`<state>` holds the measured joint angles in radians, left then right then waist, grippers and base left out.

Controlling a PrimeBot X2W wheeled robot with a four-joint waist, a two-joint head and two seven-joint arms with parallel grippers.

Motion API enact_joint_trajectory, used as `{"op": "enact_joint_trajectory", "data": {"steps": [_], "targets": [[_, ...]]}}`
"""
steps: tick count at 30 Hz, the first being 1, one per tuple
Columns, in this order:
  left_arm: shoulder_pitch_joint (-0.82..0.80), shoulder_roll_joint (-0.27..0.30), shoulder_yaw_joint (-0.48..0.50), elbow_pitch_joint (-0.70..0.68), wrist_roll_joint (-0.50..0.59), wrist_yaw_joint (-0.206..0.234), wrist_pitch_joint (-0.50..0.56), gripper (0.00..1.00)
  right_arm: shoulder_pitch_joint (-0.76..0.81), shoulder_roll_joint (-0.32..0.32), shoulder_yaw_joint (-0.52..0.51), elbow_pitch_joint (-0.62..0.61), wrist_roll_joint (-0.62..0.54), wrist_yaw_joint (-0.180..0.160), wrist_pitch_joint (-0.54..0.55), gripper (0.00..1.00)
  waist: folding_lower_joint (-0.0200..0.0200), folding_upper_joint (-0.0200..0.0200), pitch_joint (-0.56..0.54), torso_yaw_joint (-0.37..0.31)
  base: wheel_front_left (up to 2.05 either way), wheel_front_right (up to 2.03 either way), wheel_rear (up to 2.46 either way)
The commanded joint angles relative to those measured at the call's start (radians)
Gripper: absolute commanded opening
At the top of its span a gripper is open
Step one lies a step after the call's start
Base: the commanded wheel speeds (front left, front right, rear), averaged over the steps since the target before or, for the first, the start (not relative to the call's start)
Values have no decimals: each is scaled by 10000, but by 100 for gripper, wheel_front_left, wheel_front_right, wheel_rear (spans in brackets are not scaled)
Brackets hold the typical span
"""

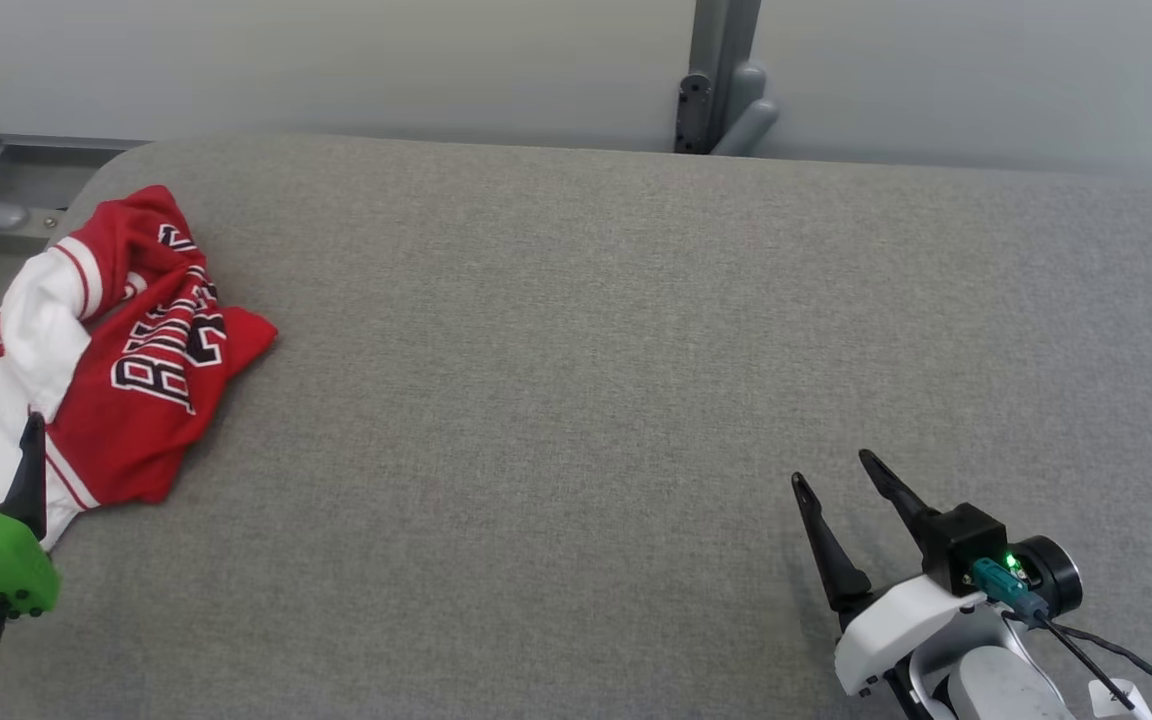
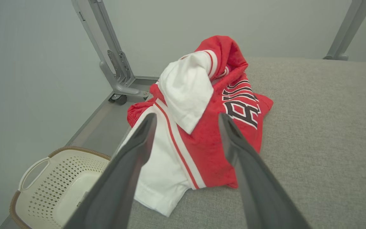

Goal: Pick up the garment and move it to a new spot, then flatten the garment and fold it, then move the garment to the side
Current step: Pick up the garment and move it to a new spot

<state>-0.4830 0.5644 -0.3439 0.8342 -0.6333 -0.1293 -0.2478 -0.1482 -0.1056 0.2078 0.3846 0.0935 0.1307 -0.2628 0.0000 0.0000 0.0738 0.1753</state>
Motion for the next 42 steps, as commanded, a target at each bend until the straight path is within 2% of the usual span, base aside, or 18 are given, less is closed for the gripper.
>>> {"op": "enact_joint_trajectory", "data": {"steps": [1, 6, 12, 20, 23, 29, 41, 42], "targets": [[-155, 103, -26, 141, -107, -23, -59, 100, 58, 6, -27, -40, -75, 1, -32, 100, 0, 0, 379, -431, 0, 0, 0], [-416, 8, 54, 999, -141, 18, -111, 100, -38, -108, -137, -131, -97, -1, -32, 100, 0, 0, 732, -657, 0, 0, 0], [-824, -131, 140, 1589, 190, 504, -179, 100, -246, -209, -243, -256, -145, 1, -32, 100, 0, 0, 1175, -700, 0, 0, 0], [-1025, -197, 713, 1547, 679, 1191, -177, 100, -384, -335, -393, -307, -202, 1, -32, 100, 0, 0, 1517, -648, 0, 0, 0], [-1016, -268, 844, 1627, 836, 1170, -178, 100, -411, -306, -417, -292, -220, 1, -32, 100, 0, 0, 1571, -632, 0, 0, 0], [-1098, -404, 1117, 1814, 1085, 760, -178, 100, -499, -247, -410, -262, -223, 1, -32, 100, 0, 0, 1720, -691, 0, 0, 0], [-1478, -558, 1749, 1958, 1351, 652, -179, 100, -682, -348, -509, -377, -255, 1, -32, 100, 0, 0, 2154, -938, 0, 0, 0], [-1540, -601, 1792, 1991, 1334, 632, -179, 95, -690, -362, -526, -389, -250, 1, -32, 100, 0, 0, 2194, -944, 0, 0, 0]]}}
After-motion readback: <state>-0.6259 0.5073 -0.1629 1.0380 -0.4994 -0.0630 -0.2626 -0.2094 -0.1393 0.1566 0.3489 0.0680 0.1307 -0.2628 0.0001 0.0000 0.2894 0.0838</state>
